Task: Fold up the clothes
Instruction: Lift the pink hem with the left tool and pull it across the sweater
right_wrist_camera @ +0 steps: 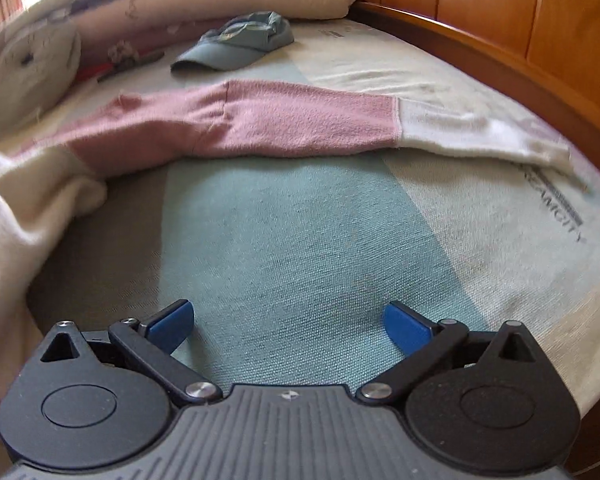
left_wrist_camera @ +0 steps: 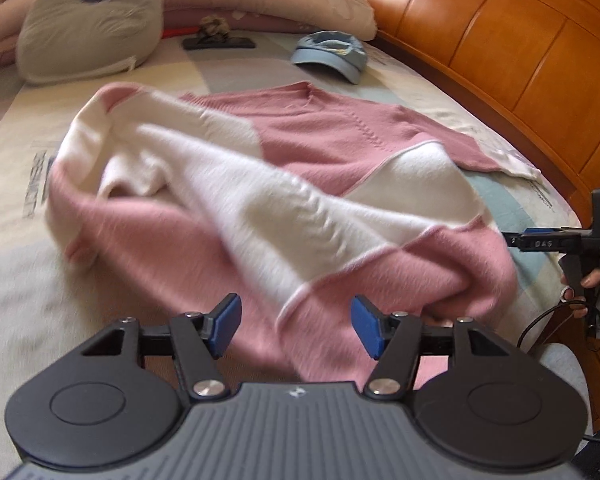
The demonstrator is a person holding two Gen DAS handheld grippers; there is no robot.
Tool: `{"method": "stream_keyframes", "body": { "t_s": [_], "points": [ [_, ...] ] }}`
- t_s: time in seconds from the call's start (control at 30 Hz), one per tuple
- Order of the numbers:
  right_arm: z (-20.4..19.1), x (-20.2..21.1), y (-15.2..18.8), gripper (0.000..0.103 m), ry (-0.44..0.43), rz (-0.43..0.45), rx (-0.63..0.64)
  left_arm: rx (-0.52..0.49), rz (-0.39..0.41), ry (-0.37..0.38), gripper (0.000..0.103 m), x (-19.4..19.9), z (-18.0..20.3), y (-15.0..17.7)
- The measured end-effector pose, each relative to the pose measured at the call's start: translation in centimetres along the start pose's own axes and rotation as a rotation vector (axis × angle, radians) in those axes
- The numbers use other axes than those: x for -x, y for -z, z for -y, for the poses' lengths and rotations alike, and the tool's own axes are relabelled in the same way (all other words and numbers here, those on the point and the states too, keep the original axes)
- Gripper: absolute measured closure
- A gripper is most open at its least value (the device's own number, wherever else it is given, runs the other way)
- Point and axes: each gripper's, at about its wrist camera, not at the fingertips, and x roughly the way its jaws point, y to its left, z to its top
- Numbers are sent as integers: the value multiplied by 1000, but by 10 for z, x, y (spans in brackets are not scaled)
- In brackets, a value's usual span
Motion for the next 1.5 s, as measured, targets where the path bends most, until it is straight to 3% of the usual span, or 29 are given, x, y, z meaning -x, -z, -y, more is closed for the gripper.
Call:
{"method": "stream_keyframes", "body": {
  "t_s": [0.17, 0.33, 0.43, 0.57, 0.7, 0.73, 0.87, 0.97, 1.13, 1.23, 1.3, 1.5],
  "points": [
    [-5, 0, -2, 0, 48, -27, -10, 93, 45, -18, 42, 7, -15, 13],
    [-10, 19, 5, 0, 0, -43, -55, 151, 113, -23, 42, 21, -23, 21],
    [-12, 32, 17, 0, -38, -27, -101, 193, 111, -15, 44, 17, -31, 26],
    [-13, 41, 29, 0, -59, -18, -160, 305, 84, 45, 46, -6, -50, 37],
    [-13, 47, 36, 0, -73, -17, -194, 443, 150, 118, 47, -12, -69, 45],
    [-13, 48, 38, 0, -76, -17, -203, 468, 161, 130, 48, -13, -72, 45],
    [-15, 50, 41, 0, -73, -9, -215, 561, 208, 132, 80, -27, -86, 43],
    [-17, 49, 41, 0, -62, -12, -216, 652, 219, 159, 87, -31, -91, 46],
    [-19, 50, 44, 0, -67, -6, -213, 637, 256, 167, 87, -27, -70, 64],
    [-25, 49, 44, 0, -40, -9, -197, 633, 243, 147, 101, -32, -68, 55],
    [-27, 52, 43, 0, -44, -13, -198, 610, 231, 130, 101, -32, -67, 48],
    [-33, 81, 36, 0, -138, 56, -227, 426, 231, -24, 102, 4, -69, 39]
  ]
}}
